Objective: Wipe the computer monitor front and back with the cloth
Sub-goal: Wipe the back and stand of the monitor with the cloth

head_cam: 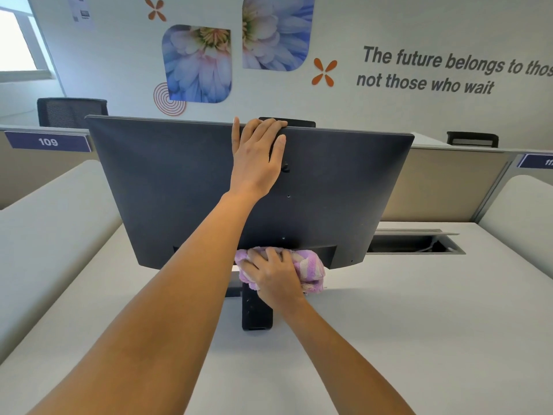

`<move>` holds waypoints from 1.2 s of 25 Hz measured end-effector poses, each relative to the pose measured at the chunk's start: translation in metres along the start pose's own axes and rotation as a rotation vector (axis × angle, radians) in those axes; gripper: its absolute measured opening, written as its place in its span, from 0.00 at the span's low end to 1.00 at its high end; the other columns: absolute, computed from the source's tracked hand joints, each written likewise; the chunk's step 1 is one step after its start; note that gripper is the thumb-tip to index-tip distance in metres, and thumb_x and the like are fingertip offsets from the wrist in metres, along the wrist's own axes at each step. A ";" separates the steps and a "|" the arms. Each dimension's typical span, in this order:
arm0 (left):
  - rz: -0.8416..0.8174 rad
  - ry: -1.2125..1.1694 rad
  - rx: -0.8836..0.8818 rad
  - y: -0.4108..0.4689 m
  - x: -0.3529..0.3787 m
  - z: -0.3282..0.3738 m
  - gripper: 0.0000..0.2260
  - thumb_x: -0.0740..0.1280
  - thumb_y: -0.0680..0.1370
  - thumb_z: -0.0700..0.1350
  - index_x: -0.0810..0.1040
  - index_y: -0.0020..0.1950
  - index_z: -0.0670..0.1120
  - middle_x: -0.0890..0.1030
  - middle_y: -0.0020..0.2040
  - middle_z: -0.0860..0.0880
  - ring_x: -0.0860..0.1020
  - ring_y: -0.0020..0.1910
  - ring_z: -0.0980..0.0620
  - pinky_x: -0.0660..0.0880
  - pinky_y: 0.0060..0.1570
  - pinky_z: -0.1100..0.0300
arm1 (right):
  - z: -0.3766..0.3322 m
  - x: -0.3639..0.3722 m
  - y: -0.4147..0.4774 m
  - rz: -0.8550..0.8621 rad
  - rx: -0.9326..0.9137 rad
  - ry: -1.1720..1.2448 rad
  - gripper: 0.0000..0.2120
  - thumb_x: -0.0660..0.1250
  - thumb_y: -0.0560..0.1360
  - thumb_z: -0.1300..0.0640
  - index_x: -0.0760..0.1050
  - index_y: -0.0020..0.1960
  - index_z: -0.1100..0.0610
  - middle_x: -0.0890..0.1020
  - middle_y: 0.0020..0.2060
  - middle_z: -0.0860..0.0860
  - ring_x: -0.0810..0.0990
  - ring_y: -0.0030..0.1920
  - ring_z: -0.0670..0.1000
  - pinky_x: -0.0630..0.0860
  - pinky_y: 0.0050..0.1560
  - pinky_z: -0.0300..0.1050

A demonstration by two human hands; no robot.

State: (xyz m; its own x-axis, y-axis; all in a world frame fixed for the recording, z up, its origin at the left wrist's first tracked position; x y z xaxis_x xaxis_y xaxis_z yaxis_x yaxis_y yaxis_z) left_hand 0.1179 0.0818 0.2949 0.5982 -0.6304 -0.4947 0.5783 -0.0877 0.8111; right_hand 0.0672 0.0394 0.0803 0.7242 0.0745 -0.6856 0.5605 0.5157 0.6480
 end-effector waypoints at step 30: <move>0.115 0.001 -0.013 0.001 0.004 0.000 0.16 0.55 0.80 0.50 0.76 0.62 0.49 0.77 0.60 0.53 0.68 0.65 0.52 0.42 0.73 0.52 | 0.237 -0.032 -0.088 0.594 1.451 0.460 0.10 0.56 0.79 0.52 0.74 0.45 0.53 0.78 0.39 0.50 0.78 0.41 0.52 0.78 0.43 0.47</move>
State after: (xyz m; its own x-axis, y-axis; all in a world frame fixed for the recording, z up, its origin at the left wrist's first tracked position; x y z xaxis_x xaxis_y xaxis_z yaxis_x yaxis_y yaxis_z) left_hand 0.1212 0.0788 0.2937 0.6619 -0.6347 -0.3987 0.5127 -0.0047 0.8586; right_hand 0.0895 -0.2105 0.1241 0.9386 0.3291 -0.1037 0.3417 -0.8454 0.4106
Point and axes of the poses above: each hand's wrist, its own y-axis towards the middle knuckle, its own x-axis out of the palm, z = x × y, the point moved 7 cm from there along y, towards the middle knuckle
